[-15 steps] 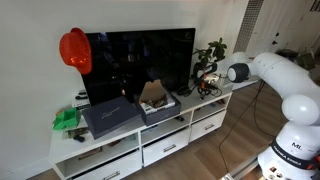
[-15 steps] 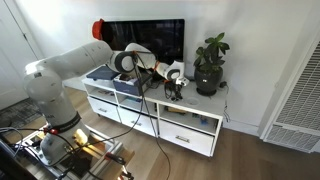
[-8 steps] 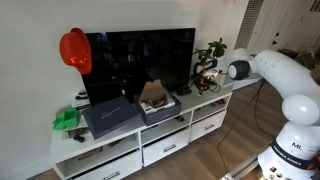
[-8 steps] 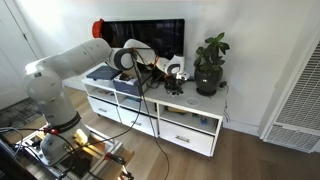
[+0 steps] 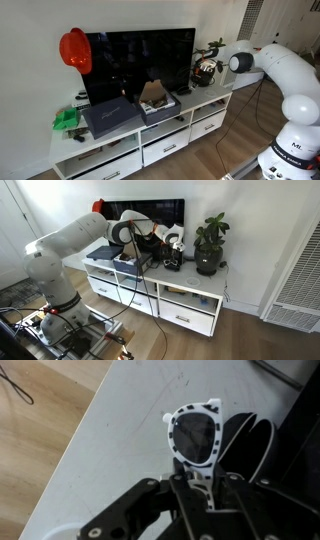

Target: Put the pair of glasses in the pouch

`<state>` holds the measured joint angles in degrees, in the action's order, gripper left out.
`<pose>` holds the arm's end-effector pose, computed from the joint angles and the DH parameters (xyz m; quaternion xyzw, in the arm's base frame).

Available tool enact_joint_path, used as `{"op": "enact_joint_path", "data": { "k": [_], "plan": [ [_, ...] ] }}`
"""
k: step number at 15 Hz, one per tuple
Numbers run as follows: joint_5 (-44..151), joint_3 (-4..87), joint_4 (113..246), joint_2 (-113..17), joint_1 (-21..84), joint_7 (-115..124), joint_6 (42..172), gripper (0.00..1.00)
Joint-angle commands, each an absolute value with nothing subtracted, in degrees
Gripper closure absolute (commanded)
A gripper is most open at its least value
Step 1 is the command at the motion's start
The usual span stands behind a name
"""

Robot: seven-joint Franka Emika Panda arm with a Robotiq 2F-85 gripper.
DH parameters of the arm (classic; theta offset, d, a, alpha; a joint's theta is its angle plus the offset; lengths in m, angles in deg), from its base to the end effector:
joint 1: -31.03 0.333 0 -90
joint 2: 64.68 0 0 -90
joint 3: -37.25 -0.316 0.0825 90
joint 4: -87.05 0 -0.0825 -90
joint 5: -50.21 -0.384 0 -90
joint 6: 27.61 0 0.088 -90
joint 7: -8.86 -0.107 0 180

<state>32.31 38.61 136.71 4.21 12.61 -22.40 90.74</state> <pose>0.7514 -0.2446 0.1535 -0.8645 0.4865 0.0144 0.1250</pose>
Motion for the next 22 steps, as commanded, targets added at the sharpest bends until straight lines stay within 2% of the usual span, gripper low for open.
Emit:
{"op": "enact_joint_path", "data": {
  "k": [1,4,5,10,11,22],
  "plan": [
    [27.9,36.4,135.1,4.7,12.1,-29.8,89.7,0.93],
    [26.5,36.4,134.3,6.1,12.7,-36.4,92.3,0.93],
    [28.3,36.8,136.3,4.4,12.8,-32.9,91.6,0.72],
    [27.9,36.8,136.3,5.1,12.8,-35.4,92.1,0.72],
    [27.9,36.8,136.2,5.1,12.8,-35.5,92.1,0.93],
    [26.5,35.8,135.0,11.3,14.9,-42.1,113.4,0.93]
  ]
}}
